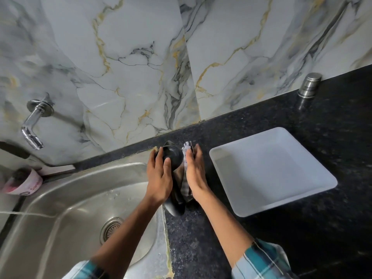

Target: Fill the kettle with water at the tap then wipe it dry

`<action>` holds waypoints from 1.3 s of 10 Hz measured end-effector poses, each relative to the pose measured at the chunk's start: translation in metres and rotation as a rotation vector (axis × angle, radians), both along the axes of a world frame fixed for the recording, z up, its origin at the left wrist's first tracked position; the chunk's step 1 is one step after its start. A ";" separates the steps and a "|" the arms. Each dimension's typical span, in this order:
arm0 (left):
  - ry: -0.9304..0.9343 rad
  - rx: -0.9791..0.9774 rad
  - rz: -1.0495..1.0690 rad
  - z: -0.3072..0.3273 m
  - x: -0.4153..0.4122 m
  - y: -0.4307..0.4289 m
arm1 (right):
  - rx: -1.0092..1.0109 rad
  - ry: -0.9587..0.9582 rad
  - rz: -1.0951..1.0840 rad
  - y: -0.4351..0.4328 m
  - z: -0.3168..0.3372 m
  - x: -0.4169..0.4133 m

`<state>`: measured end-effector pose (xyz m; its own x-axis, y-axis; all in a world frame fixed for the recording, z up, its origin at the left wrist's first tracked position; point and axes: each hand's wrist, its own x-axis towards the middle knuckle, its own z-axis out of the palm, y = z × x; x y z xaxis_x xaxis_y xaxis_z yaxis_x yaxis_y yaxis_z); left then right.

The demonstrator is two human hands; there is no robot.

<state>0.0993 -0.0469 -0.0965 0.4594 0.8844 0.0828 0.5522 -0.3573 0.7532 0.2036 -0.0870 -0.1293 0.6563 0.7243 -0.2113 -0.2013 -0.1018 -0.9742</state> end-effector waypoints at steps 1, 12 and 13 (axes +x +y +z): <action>0.016 0.003 0.009 0.001 0.000 -0.001 | -0.066 0.161 -0.161 0.006 0.003 0.010; 0.149 -0.046 0.010 0.004 0.002 0.001 | -1.032 -0.997 0.172 -0.089 -0.012 0.136; 0.292 -0.061 -0.061 0.008 -0.005 -0.001 | -0.889 -1.187 0.209 -0.071 0.004 0.119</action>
